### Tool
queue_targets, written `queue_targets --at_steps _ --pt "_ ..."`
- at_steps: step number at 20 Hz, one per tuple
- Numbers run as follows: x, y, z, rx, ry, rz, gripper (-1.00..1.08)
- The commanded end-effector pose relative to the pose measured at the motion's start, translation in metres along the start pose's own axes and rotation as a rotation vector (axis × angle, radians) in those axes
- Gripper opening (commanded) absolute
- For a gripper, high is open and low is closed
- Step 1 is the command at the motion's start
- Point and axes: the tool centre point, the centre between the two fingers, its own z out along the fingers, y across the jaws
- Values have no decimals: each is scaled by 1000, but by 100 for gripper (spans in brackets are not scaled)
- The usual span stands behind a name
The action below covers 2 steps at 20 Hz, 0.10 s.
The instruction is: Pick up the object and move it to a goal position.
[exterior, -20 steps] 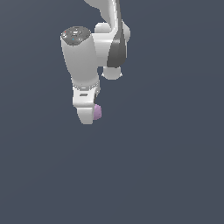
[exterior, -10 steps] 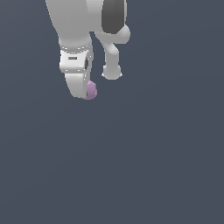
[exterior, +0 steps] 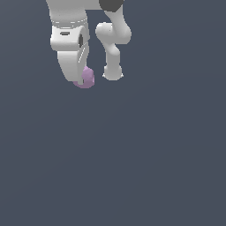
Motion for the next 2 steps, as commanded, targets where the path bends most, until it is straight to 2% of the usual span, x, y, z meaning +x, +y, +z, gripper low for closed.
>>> queue_targets --at_steps 1,2 --pt "-1 -2 -4 1 0 0 -100" --pt "-1 -2 -4 1 0 0 -100"
